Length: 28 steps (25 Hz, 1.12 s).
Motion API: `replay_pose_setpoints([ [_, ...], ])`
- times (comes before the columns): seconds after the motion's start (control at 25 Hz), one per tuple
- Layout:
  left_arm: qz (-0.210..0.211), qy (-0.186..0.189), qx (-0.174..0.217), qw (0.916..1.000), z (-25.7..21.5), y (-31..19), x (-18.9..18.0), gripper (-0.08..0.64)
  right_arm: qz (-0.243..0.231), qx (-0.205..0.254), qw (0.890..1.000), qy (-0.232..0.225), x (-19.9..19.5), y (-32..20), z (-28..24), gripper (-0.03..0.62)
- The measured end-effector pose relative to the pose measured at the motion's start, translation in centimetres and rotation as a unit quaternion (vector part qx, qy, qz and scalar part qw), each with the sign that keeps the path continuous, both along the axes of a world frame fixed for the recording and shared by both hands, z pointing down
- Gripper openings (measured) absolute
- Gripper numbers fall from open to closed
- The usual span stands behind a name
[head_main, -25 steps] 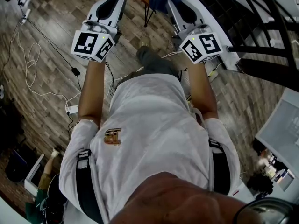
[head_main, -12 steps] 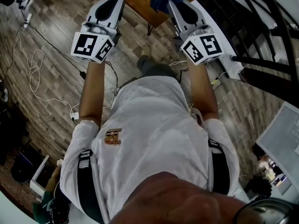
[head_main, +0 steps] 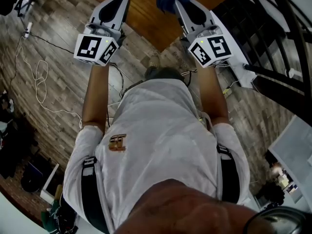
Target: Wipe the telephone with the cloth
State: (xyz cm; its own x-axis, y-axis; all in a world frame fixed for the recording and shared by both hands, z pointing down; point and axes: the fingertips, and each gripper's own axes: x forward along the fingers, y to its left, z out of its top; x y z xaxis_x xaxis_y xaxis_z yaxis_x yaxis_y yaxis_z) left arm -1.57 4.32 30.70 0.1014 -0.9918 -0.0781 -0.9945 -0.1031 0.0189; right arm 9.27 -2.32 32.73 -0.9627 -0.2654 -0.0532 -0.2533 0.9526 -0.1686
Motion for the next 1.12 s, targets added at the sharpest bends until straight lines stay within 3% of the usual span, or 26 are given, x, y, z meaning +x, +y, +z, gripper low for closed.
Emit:
replay_pose_setpoints([
  [0.2, 0.008, -0.012, -0.01, 0.9998, 0.3, -4.7, -2.4, 0.018, 0.003, -0.01, 1.0, 0.002, -2.5, -4.3, 0.3, 0.06],
  [0.72, 0.028, -0.015, -0.033, 0.9989, -0.6, -11.0, -7.8, 0.018, 0.024, -0.012, 1.0, 0.008, -7.2, -7.5, -1.2, 0.06],
  [1.12, 0.095, -0.029, -0.061, 0.9931, 1.2, -17.8, -14.2, 0.02, 0.087, -0.015, 0.996, 0.028, -14.3, -12.3, -0.4, 0.06],
])
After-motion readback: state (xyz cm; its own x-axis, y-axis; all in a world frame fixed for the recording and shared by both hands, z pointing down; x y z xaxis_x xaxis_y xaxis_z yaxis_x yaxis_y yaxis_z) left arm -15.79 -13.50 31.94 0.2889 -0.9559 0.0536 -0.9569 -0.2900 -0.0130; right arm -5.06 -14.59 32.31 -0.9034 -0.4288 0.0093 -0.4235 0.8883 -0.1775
